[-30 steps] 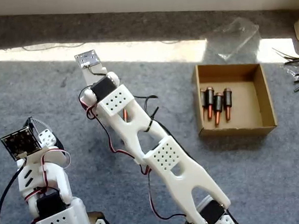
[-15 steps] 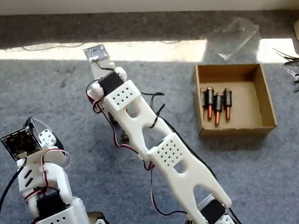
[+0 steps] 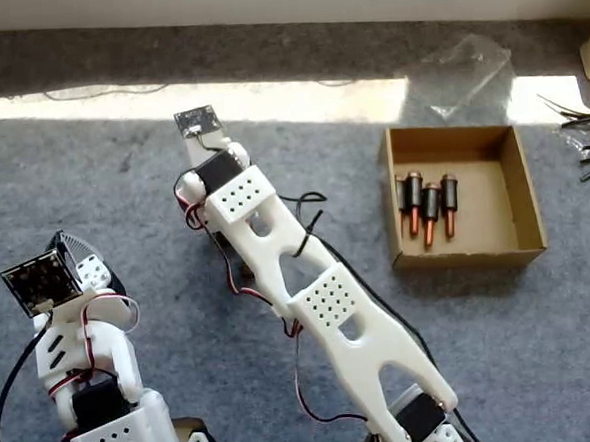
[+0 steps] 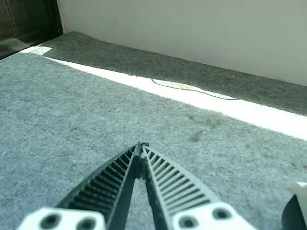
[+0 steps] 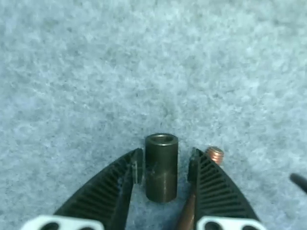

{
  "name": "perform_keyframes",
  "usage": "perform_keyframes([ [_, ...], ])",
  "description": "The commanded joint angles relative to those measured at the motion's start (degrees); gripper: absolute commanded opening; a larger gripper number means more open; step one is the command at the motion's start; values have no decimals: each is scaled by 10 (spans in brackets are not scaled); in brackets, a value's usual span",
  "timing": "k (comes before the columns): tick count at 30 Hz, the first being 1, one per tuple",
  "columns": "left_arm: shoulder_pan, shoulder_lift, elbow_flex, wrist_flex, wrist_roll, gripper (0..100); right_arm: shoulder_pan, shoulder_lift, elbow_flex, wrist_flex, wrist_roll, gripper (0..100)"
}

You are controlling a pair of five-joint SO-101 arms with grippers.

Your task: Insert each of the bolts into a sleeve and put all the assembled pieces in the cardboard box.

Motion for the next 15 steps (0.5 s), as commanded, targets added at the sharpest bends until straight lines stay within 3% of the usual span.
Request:
perform_keyframes([
  [1, -3, -2, 14, 2, -1, 6, 6, -12, -27, -10, -4, 105],
  [9, -3, -2, 14, 2, -1, 7, 7, -12, -29, -10, 0, 4],
  [15, -3, -1, 14, 2, -1, 7, 9, -36, -71, 8, 87, 4],
])
